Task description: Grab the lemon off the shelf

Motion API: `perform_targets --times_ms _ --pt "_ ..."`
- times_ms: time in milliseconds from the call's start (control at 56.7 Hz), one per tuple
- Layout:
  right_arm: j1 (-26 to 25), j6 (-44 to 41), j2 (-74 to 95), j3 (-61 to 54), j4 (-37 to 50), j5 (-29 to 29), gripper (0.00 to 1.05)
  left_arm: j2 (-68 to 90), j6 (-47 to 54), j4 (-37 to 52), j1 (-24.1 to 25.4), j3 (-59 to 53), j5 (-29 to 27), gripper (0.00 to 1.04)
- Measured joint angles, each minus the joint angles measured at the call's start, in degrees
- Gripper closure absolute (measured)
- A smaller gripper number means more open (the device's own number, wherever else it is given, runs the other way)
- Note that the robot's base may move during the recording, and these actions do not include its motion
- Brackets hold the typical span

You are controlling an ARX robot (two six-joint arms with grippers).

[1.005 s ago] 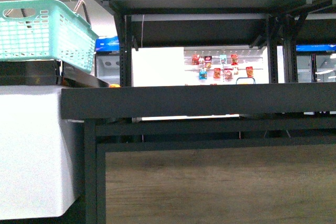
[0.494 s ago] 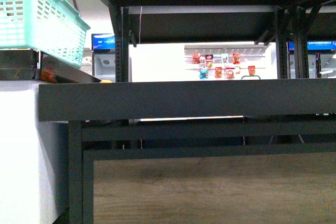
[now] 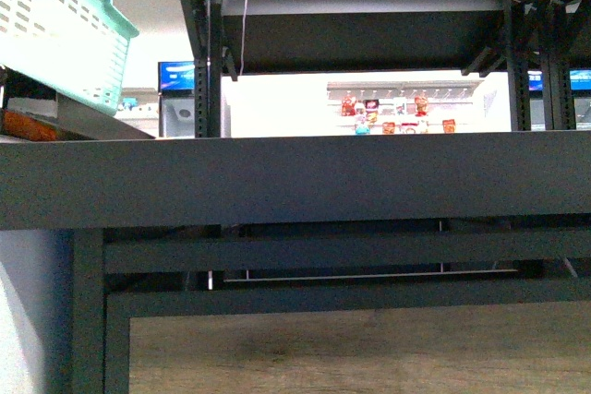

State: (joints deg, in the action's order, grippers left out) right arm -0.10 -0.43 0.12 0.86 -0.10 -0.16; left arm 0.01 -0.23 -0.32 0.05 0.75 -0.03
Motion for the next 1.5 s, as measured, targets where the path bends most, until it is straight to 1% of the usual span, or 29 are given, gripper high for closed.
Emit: perform_targets --times_ms 1498 --pt "0.0 0.0 0.0 0.0 0.0 0.0 0.07 0.0 0.0 0.0 0.0 0.0 0.0 0.08"
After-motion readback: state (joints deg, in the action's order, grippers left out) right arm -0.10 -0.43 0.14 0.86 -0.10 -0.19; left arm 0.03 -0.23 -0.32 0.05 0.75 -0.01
